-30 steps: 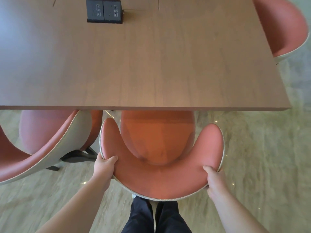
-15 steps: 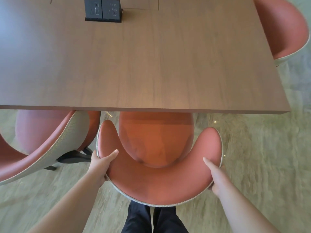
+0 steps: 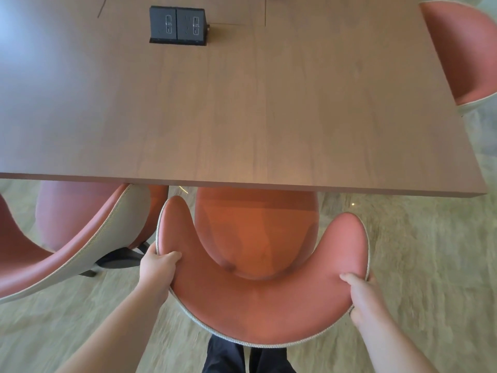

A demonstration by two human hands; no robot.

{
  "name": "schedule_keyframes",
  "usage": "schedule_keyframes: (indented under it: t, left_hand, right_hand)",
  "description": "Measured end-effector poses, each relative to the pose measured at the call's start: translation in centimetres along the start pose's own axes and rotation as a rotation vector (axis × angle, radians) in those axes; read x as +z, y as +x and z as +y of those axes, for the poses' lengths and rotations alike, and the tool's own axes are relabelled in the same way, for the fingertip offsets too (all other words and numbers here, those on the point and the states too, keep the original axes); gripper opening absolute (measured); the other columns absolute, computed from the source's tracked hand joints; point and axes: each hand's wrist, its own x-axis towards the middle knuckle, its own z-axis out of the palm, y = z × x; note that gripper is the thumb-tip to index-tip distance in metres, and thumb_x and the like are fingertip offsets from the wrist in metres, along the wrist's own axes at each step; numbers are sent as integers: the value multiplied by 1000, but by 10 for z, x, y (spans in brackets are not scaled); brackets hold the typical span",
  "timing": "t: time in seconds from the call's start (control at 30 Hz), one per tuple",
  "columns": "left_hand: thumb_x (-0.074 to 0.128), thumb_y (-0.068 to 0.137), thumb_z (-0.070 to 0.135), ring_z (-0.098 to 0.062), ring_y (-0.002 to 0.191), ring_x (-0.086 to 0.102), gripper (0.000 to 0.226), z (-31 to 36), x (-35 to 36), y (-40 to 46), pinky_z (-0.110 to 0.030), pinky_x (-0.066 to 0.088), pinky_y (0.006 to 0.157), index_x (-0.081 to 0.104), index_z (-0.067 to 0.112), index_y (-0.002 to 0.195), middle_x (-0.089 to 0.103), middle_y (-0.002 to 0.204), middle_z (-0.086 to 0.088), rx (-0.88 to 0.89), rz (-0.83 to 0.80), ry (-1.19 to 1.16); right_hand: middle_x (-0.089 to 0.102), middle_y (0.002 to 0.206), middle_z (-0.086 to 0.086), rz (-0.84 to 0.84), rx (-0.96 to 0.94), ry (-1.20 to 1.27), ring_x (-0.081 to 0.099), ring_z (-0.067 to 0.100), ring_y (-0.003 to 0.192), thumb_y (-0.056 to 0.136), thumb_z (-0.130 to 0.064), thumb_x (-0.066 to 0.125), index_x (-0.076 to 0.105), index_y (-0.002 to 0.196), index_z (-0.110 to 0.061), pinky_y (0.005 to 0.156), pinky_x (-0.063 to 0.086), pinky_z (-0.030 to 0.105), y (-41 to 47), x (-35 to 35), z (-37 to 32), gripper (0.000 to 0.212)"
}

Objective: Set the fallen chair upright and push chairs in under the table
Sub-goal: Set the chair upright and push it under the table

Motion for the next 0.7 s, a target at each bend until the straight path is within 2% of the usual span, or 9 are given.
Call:
schedule_keyframes:
  t: [0.1, 0.23, 0.4, 0.57, 0.7]
  left_hand:
    - [69, 87, 3, -31, 84, 73, 30, 3, -2, 0, -34, 57, 59, 65, 27, 104, 74, 97, -7, 16, 12, -12]
    - [69, 88, 2, -33, 87, 74, 37, 5, -3, 3, -38, 60, 64, 65, 23, 119, 74, 101, -9, 22, 16, -32]
    - [70, 88, 3, -31, 87, 73, 32, 17, 0, 16, -35, 57, 63, 64, 24, 111, 74, 101, -9, 54, 10, -52]
    - [70, 89, 2, -32, 92, 73, 32, 26, 3, 26, -41, 61, 74, 64, 28, 106, 75, 105, -9, 74, -4, -71]
    - [69, 90, 2, -31, 92, 73, 29, 25, 5, 32, -38, 58, 70, 65, 27, 104, 74, 105, -9, 72, 0, -99]
  right_hand:
    - [72, 104, 10, -2, -33, 2, 69, 35, 96, 82, -1, 66, 60, 95, -25, 95, 53, 57, -2, 2, -6, 28]
    - [72, 105, 10, -8, -56, 9, 69, 35, 95, 82, -1, 66, 60, 98, -25, 89, 56, 52, 1, 10, -11, 30]
    - [72, 101, 7, -31, -77, 50, 69, 29, 89, 84, 1, 66, 60, 97, -24, 75, 54, 39, 7, 26, -20, 29]
    - [72, 99, 6, -34, -99, 45, 68, 28, 85, 84, 2, 65, 59, 95, -27, 74, 54, 39, 10, 38, -29, 32]
    - [72, 98, 5, -40, -114, 37, 69, 27, 85, 84, 1, 66, 61, 95, -25, 68, 53, 35, 15, 44, -38, 29]
